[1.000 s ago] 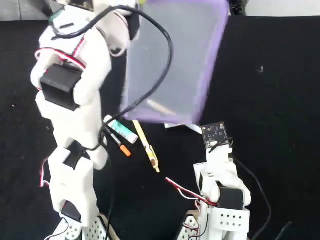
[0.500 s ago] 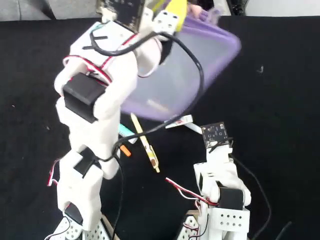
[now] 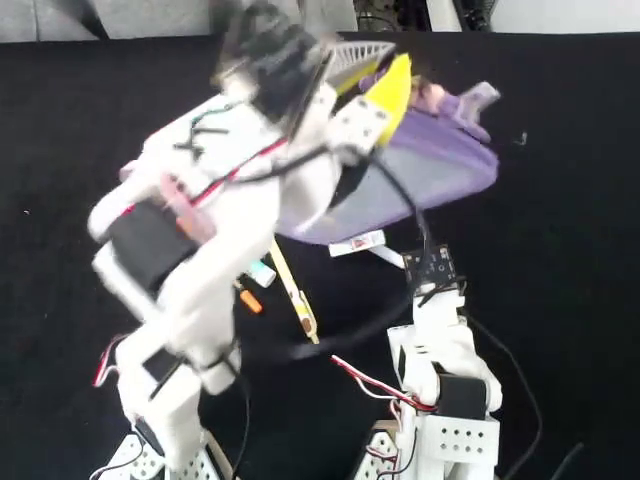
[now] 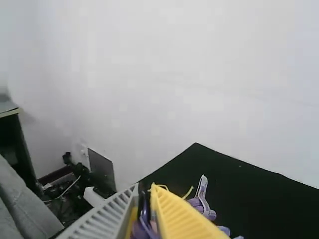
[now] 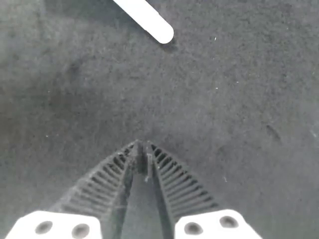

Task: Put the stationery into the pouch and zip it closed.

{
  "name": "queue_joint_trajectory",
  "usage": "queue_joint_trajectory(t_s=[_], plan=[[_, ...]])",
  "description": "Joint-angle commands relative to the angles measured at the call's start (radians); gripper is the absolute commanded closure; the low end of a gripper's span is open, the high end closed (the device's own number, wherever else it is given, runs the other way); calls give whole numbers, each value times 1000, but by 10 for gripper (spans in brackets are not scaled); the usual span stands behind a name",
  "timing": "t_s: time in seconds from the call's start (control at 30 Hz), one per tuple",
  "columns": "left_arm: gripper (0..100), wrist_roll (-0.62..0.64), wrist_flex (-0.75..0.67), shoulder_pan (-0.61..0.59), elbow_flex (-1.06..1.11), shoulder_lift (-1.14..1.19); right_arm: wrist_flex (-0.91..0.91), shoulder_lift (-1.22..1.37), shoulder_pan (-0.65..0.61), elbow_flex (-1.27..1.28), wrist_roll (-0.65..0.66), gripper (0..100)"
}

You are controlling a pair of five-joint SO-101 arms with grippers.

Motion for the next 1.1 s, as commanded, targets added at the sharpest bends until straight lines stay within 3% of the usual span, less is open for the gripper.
queue_joint_trajectory(t_s=[0.0,0.2,0.37,0.57,0.7,0.87,0.97,1.07], plan=[[971,-8,58,54,-13,-101,-3,-91,8,-10,28,984],[971,-8,117,45,-10,-123,-89,-90,52,-137,334,984],[971,-8,117,47,-12,-130,-117,-90,292,-401,338,984],[971,-8,114,45,-10,-121,-331,-96,559,-564,338,984],[971,-8,2,42,-10,-121,-368,-97,597,-570,336,985],[971,0,-224,-111,-8,-118,-339,-97,644,-584,226,985],[971,0,-244,-168,28,-109,-367,-97,683,-633,152,984],[971,0,-172,-186,50,-104,-393,-88,686,-708,92,982]])
